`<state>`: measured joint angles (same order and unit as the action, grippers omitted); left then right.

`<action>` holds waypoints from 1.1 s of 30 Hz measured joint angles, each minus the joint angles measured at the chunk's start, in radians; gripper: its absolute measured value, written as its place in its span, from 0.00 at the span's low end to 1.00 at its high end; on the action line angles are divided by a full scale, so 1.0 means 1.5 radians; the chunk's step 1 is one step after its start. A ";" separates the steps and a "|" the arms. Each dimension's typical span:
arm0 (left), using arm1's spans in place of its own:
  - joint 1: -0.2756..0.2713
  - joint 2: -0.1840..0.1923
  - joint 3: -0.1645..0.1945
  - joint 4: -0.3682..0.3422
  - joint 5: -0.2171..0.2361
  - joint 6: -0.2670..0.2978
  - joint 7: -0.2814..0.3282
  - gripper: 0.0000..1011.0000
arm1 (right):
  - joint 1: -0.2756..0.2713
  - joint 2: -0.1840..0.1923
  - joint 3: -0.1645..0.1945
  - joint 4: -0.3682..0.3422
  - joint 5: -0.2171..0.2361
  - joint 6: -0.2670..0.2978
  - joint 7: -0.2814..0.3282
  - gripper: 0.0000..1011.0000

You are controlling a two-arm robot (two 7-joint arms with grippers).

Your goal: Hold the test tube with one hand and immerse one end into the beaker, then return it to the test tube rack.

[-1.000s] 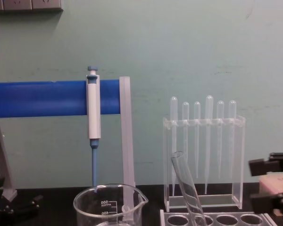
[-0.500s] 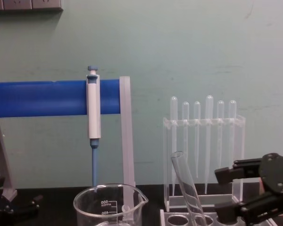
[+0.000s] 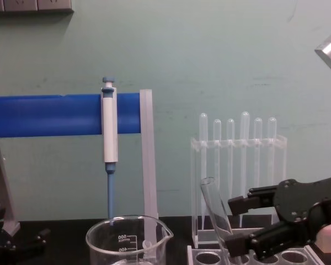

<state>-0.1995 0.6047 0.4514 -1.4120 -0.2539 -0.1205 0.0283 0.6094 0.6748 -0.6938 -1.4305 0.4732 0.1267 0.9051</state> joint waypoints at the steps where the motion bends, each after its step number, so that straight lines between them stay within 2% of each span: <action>1: 0.000 0.000 0.000 0.000 0.000 0.000 0.000 0.99 | 0.002 -0.002 -0.002 0.003 -0.001 0.000 0.000 0.99; 19: 0.000 0.000 0.000 0.000 0.000 0.000 0.000 0.99 | 0.041 -0.042 -0.030 0.057 -0.002 -0.009 0.003 0.99; 26: 0.000 0.000 0.000 0.000 0.000 0.000 0.000 0.99 | 0.047 -0.047 -0.038 0.060 -0.014 -0.016 0.000 0.99; 33: 0.000 0.000 0.000 0.000 0.000 0.000 0.000 0.99 | 0.046 -0.047 -0.037 0.060 -0.013 -0.015 0.000 0.99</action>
<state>-0.1995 0.6047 0.4514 -1.4120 -0.2539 -0.1205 0.0283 0.6791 0.6049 -0.7498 -1.3412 0.4537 0.1038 0.9054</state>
